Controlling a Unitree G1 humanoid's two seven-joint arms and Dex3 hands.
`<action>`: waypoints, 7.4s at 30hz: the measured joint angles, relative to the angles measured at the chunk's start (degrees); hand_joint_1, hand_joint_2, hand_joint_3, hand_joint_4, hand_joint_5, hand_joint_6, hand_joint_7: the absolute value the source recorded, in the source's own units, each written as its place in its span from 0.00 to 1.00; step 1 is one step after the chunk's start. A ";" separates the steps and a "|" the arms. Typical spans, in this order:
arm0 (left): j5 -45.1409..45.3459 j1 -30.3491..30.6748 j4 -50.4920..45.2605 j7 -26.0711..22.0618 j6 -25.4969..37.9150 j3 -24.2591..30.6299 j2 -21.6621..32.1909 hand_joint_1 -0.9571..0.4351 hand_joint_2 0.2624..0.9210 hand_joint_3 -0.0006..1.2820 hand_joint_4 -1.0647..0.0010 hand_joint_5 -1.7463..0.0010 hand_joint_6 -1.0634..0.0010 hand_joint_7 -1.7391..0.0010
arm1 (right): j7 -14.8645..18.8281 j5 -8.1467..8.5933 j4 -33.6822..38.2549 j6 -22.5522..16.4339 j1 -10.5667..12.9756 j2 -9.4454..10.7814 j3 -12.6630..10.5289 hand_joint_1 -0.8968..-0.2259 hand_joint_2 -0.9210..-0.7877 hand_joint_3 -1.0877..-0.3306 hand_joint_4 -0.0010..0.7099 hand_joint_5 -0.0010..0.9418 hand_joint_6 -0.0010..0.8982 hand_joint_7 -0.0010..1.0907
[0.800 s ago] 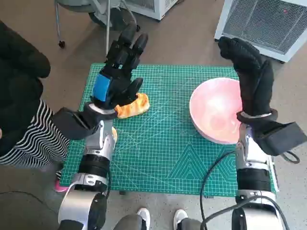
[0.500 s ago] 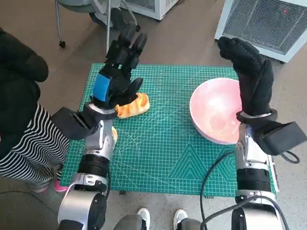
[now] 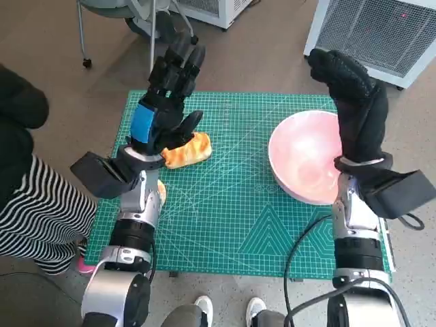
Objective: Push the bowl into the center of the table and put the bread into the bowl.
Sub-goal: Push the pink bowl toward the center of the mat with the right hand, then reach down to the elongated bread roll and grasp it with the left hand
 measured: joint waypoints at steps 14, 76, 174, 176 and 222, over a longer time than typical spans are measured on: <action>-0.06 0.14 0.02 -0.53 -0.16 -0.05 0.00 0.24 1.00 0.26 1.00 0.98 1.00 0.91 | 1.33 0.21 3.61 -1.58 -0.19 -3.37 -2.92 0.21 0.00 0.52 0.21 0.00 0.02 0.44; -2.60 0.39 1.42 -4.94 0.57 2.56 1.96 0.22 1.00 0.24 0.96 0.99 0.99 0.89 | -12.31 -4.04 38.86 15.26 -4.10 -8.04 -14.87 0.35 0.00 0.34 0.09 0.01 0.05 0.24; 7.74 1.08 -1.19 2.33 1.00 -1.60 4.66 0.24 1.00 0.16 0.94 1.00 1.00 0.81 | 3.67 -3.10 9.82 -11.29 -3.27 0.32 -2.51 0.18 0.00 0.51 0.21 0.03 0.14 0.26; 12.34 1.03 -2.54 3.86 2.92 -2.96 7.36 0.26 0.98 0.11 0.95 1.00 0.99 0.81 | 3.66 -3.52 9.01 -11.30 -3.17 0.31 -2.04 0.18 0.00 0.51 0.22 0.02 0.12 0.29; 45.10 -13.12 2.11 7.46 46.86 -26.20 21.08 0.50 0.67 0.00 0.94 1.00 0.76 0.99 | 1.19 -4.11 2.33 -5.95 0.33 -1.89 -0.86 0.22 0.00 0.47 0.22 0.00 0.04 0.37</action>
